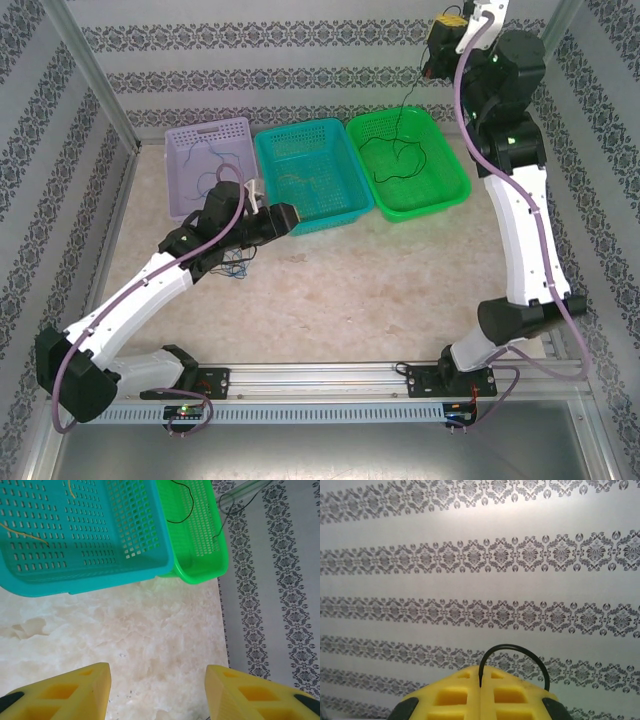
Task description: Untangle the cables
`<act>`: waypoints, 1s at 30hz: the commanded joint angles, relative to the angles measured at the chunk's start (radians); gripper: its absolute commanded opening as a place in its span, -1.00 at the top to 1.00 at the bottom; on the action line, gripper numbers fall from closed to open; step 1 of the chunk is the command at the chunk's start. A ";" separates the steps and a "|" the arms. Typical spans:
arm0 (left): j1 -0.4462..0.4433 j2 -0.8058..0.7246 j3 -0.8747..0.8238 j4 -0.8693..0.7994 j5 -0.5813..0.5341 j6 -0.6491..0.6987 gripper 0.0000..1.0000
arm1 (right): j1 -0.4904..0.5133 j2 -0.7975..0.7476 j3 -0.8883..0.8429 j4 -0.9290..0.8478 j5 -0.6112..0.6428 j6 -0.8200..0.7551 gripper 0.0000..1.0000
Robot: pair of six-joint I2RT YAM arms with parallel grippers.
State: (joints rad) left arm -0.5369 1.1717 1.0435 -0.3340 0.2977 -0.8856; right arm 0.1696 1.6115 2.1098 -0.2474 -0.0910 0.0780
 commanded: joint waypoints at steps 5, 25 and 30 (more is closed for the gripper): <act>-0.012 -0.056 -0.028 -0.047 -0.060 0.014 -0.05 | -0.031 0.056 -0.040 0.019 0.029 -0.045 1.00; -0.011 -0.115 -0.055 -0.107 -0.130 -0.034 -0.05 | -0.081 0.542 0.018 -0.176 0.015 0.098 1.00; -0.008 -0.179 -0.079 -0.153 -0.175 -0.053 -0.06 | -0.102 0.782 0.313 -0.389 -0.038 0.219 0.67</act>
State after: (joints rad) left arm -0.5369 1.0340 0.9756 -0.4393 0.1699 -0.9165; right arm 0.0895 2.3402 2.2807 -0.4683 -0.0803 0.1997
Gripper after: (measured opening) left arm 0.531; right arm 0.145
